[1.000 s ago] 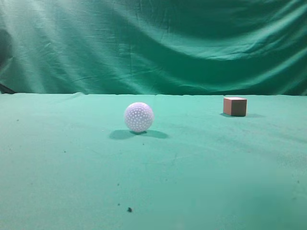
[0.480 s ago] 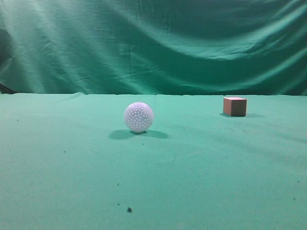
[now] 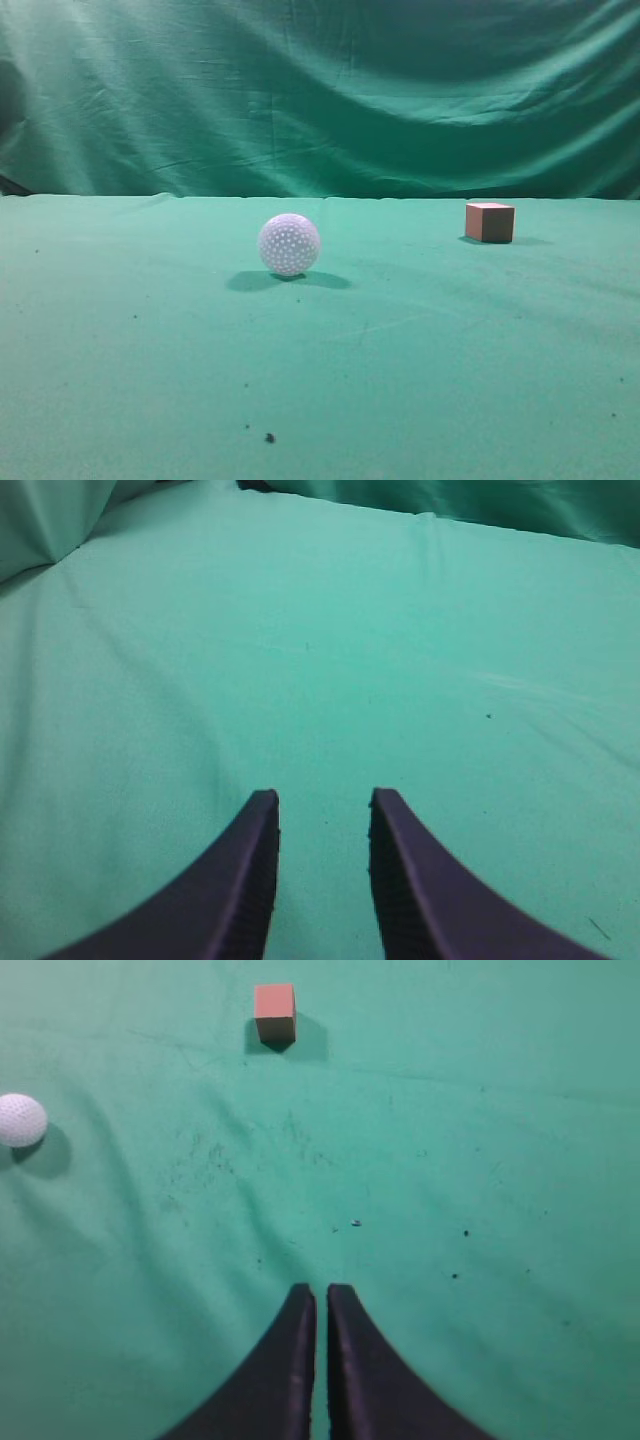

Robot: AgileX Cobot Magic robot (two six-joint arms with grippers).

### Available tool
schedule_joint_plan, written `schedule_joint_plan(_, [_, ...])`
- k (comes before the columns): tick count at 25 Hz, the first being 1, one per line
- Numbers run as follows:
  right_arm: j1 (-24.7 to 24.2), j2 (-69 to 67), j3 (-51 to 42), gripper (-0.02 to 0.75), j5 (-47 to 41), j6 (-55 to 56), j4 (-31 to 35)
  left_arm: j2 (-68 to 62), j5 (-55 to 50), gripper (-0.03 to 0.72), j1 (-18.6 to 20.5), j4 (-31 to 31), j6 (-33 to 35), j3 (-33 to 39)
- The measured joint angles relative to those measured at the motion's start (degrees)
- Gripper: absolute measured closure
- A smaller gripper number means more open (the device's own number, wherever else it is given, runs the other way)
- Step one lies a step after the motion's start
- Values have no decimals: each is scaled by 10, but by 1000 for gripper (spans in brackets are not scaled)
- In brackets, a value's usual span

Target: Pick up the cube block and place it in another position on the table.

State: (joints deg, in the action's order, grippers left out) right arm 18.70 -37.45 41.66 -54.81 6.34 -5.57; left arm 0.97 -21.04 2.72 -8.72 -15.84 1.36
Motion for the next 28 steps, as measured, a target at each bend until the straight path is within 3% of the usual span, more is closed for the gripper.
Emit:
schedule_joint_plan(7, [-94,168,-185,738,226,-21,0,0,0,426,0,0,0,0])
schedule_joint_plan(12, [-164,279,-333,738,321,-21,11,0,0,426,0,0,0,0])
schedule_joint_plan(17, [-171,364,-424,738,344,-11,21,0,0,426,0,0,0,0])
schedule_joint_plan(28, [-172,380,-431,738,320,-1,23,0,0,426,0,0,0,0])
